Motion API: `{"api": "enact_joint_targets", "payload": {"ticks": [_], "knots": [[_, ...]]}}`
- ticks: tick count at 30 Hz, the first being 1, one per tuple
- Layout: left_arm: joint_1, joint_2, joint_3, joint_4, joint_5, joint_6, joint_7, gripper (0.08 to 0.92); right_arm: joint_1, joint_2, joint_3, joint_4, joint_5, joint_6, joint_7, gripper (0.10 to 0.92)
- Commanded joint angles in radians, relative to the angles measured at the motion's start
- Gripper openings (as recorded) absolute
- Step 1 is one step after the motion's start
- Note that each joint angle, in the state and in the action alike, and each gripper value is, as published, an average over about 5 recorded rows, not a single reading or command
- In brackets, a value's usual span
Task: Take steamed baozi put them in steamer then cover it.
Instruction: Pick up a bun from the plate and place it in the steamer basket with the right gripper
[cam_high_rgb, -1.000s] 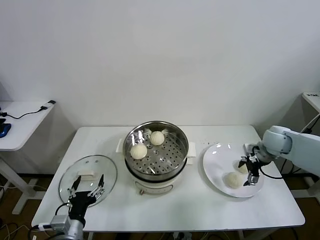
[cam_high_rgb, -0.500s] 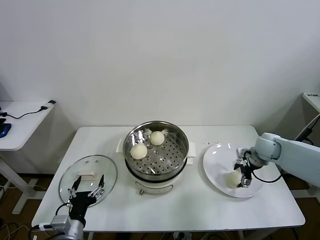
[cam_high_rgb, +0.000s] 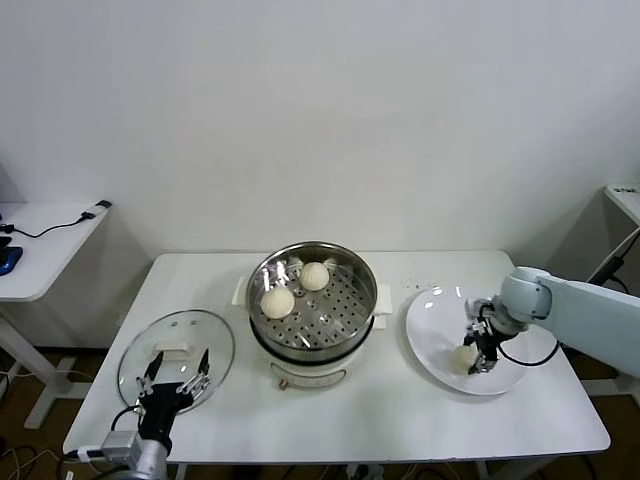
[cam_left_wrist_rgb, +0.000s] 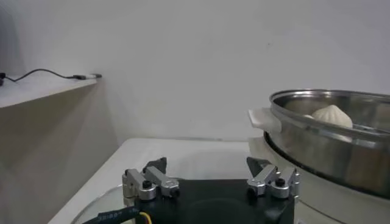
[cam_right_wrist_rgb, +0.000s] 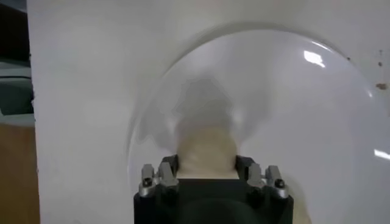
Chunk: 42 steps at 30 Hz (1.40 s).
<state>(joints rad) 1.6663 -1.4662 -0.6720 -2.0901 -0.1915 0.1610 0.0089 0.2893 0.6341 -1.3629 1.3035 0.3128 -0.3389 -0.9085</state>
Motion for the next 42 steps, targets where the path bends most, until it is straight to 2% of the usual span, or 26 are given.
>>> {"api": "enact_joint_targets", "payload": {"ticks": [1, 4, 8, 12, 16, 21, 26, 42], "knots": [[0.0, 0.002, 0.003, -0.009, 0.0, 0.003, 0.001, 0.823, 0.352, 0.066, -0.165, 0.022, 0.052, 0.077, -0.071, 0.622], [0.001, 0.0, 0.004, -0.016, 0.001, 0.006, 0.002, 0.823, 0.555, 0.148, -0.267, 0.021, 0.089, 0.185, -0.129, 0.62], [0.002, 0.001, 0.004, -0.025, 0.002, 0.011, 0.003, 0.823, 0.75, 0.285, -0.311, 0.038, 0.13, 0.43, -0.188, 0.624], [-0.002, 0.001, 0.004, -0.027, 0.005, 0.015, 0.004, 0.823, 0.833, 0.392, -0.268, 0.152, 0.084, 0.577, -0.206, 0.628], [-0.001, -0.004, 0.003, -0.031, 0.011, 0.017, 0.005, 0.823, 0.796, 0.465, -0.22, 0.301, 0.028, 0.627, -0.184, 0.624], [0.008, -0.006, 0.0, -0.037, 0.015, 0.016, 0.005, 0.823, 0.649, 0.528, -0.184, 0.334, -0.117, 0.7, -0.115, 0.62], [0.01, -0.008, -0.006, -0.042, 0.017, 0.021, 0.005, 0.823, 0.535, 0.598, -0.182, 0.293, -0.247, 0.761, -0.087, 0.619], [0.011, -0.013, -0.018, -0.042, 0.014, 0.023, 0.004, 0.823, 0.321, 0.737, -0.162, 0.05, -0.355, 0.796, -0.058, 0.619]]}}
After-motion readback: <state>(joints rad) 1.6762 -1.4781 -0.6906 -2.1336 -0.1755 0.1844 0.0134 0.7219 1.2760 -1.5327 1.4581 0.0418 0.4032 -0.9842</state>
